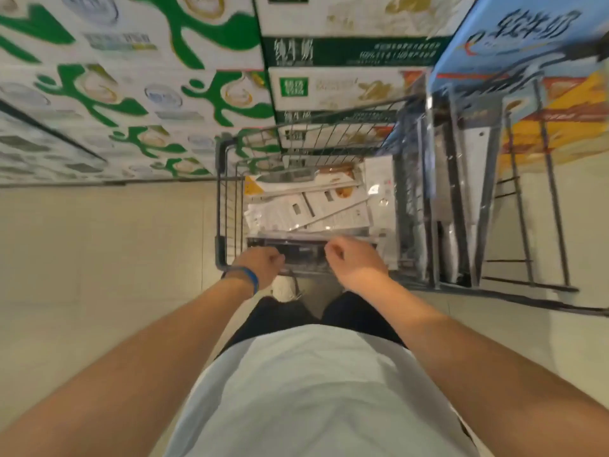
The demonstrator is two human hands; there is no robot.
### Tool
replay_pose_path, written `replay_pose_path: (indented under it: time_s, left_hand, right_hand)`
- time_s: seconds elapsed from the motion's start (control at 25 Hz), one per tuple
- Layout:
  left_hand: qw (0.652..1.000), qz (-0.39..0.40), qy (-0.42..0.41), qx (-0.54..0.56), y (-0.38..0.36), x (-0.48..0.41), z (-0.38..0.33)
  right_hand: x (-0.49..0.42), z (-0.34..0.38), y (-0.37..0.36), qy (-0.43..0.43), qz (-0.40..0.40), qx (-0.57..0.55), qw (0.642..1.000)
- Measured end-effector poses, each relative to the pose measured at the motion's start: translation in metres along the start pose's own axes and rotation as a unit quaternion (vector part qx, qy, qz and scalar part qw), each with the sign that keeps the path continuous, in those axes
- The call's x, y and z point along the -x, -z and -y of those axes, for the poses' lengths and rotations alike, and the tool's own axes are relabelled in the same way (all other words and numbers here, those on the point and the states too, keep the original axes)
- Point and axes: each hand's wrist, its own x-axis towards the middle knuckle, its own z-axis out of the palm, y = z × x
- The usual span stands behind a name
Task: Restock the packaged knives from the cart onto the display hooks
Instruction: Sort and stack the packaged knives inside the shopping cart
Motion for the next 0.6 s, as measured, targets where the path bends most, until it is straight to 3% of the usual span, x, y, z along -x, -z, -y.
replay_pose_path:
  time_s: [0.12, 0.28, 0.4, 0.6]
  left_hand:
    - [1.0, -0.023, 0.012, -0.016, -0.002, -0.024, 0.035]
    - [0.995, 0.05, 0.004, -0.085, -0.025, -0.093, 0.051]
    - [0.993, 0.027, 0.007, -0.111, -0.052, -0.152, 0.047]
    - [0.967, 0.011, -0.032, -0.252, -0.078, -0.212, 0.054]
  right_hand:
    - [-0.03, -0.01, -0.025, -0.078, 0.068, 0.063, 0.993]
    - [-0.078, -0.02, -0.053, -0.128, 0.209, 0.128, 0.961]
    - [-0.122, -0.031, -0.071, -0.134, 0.209, 0.141, 0.958]
    - [-0.18, -0.04, -0.11, -0.151, 0.203, 0.178, 0.951]
